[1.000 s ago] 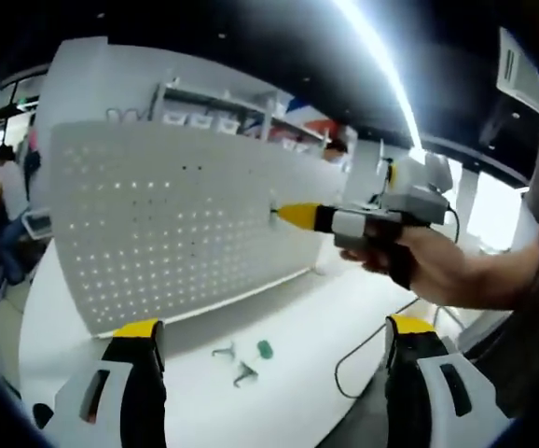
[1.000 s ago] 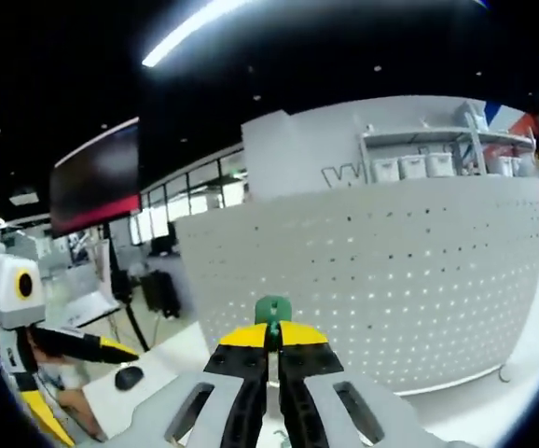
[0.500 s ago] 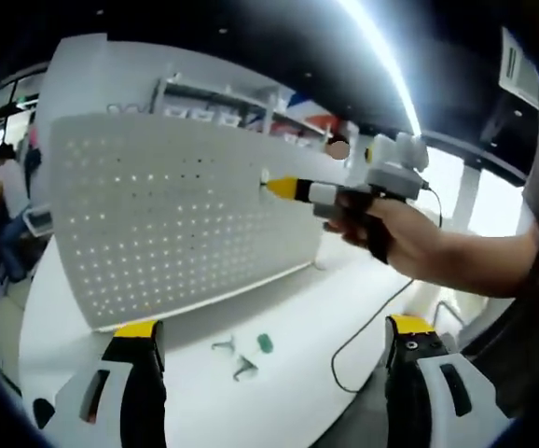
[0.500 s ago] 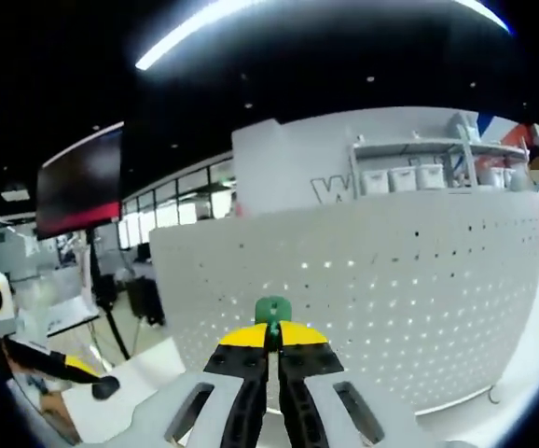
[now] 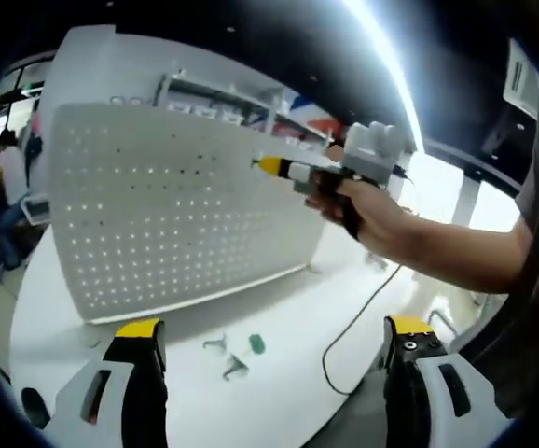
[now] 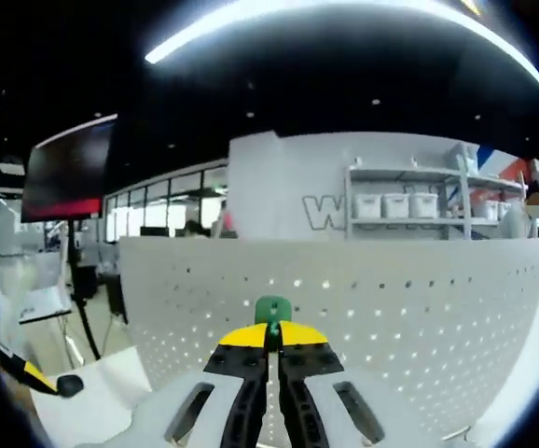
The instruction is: Insert the hook assembly into the mounting plate slot until the hook locks in place.
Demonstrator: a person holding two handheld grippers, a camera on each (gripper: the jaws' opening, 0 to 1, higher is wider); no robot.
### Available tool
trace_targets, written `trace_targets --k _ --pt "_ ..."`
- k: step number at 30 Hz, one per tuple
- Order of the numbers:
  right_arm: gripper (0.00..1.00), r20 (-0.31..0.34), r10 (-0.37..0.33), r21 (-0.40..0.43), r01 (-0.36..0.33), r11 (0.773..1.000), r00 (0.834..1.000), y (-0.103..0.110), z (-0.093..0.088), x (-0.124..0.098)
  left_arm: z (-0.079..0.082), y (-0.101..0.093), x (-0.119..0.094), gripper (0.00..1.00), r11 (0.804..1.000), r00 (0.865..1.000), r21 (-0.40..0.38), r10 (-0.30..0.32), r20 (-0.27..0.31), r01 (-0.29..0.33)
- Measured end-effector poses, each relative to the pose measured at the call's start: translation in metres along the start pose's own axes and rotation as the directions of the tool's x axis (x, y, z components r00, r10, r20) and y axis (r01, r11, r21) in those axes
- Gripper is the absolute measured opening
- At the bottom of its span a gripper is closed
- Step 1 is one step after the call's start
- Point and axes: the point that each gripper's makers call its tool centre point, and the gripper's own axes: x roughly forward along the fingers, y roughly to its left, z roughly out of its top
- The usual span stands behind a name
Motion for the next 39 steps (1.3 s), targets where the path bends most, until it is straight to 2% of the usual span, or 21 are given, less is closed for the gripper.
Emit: trace_targets --k 3,12,17,26,27,29,31,35,39 --pt "0.00 0.009 -0.020 0.021 0.020 1.000 1.000 -0.005 0.003 0.003 0.001 0.001 -0.001 1.00 1.000 1.000 -0.005 0.004 0.005 -0.004" --pt "0.00 0.028 -0.057 -0.005 0.057 0.998 0.998 -0.015 0.009 0.015 -0.002 0.007 -0.002 1.00 1.000 1.000 -0.018 0.023 0.005 -0.023" --pt "0.00 0.042 -0.095 -0.031 0.096 0.995 0.995 -0.027 0.014 0.020 -0.004 0.012 -0.004 1.00 0.999 0.999 -0.022 0.039 0.004 -0.039" --pt "0.00 0.038 -0.139 -0.113 0.143 0.983 0.990 -0.033 0.014 0.027 -0.005 0.020 -0.006 0.98 0.997 0.998 -0.031 0.066 0.001 -0.066" --pt "0.00 0.039 -0.147 -0.113 0.151 0.982 0.988 -0.034 0.013 0.026 -0.005 0.020 -0.006 0.98 0.997 0.998 -0.032 0.068 0.003 -0.068" --pt "0.00 0.086 -0.178 -0.045 0.182 0.982 0.980 -0.037 0.019 0.021 -0.004 0.021 -0.006 0.98 0.997 0.998 -0.034 0.071 0.005 -0.070" --pt "0.00 0.084 -0.184 -0.091 0.191 0.977 0.979 -0.037 0.017 0.022 -0.005 0.023 -0.007 0.97 0.997 0.997 -0.032 0.077 0.003 -0.077" --pt "0.00 0.086 -0.181 -0.084 0.188 0.979 0.980 -0.036 0.012 0.025 -0.006 0.024 -0.006 0.97 0.996 0.997 -0.035 0.082 -0.002 -0.082" --pt "0.00 0.108 -0.207 -0.086 0.217 0.972 0.972 -0.041 0.008 0.023 -0.006 0.026 -0.006 0.97 0.996 0.996 -0.036 0.087 -0.006 -0.087"
